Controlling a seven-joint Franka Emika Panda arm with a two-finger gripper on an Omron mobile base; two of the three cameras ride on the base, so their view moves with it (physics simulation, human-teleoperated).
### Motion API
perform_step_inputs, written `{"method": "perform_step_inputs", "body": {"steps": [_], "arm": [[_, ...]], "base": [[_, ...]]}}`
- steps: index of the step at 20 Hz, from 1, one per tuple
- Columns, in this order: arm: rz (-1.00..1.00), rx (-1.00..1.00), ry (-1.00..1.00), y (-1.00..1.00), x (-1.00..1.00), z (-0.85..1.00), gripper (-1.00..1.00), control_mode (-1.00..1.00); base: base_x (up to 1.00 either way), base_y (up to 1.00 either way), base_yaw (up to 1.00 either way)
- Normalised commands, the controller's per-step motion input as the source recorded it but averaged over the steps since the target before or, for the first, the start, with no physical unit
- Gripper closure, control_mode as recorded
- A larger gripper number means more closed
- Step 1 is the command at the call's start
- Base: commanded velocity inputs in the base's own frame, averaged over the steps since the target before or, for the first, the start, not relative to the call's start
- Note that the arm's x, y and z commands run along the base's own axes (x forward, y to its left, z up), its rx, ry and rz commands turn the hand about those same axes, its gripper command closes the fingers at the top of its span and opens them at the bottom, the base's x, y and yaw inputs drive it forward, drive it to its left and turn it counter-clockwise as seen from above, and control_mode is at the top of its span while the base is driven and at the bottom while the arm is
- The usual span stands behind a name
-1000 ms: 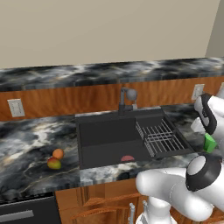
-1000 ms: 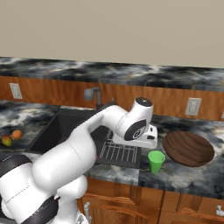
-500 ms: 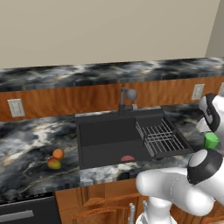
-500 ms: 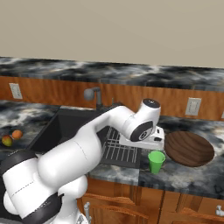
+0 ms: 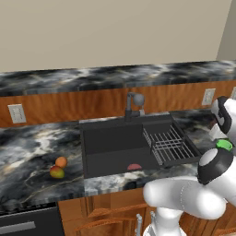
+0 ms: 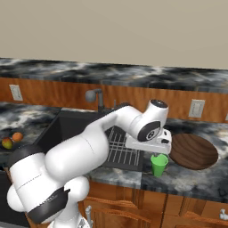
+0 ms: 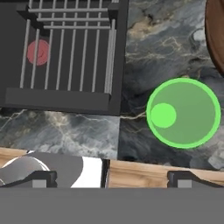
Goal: Remove the mango and tangerine from the sink. Then move the bowl and cup from the counter to the sink for washing.
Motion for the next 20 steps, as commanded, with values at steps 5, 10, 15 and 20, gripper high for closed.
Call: {"method": "perform_step_inputs", "body": {"steps": [5, 10, 15, 20], "arm": [[0.00, 0.00, 0.06, -0.05, 0.00, -0.11, -1.00, -1.00], [-0.01, 0.00, 0.01, -0.02, 0.00, -0.17, -1.00, -1.00], [-0.02, 0.00, 0.00, 0.00, 0.00, -0.16, -1.00, -1.00], [-0.02, 0.00, -0.01, 0.00, 0.02, -0.15, -1.00, -1.00]], "base": [[0.00, 0.00, 0.00], [0.00, 0.00, 0.00], [0.00, 0.00, 0.00], [0.00, 0.00, 0.00]]}}
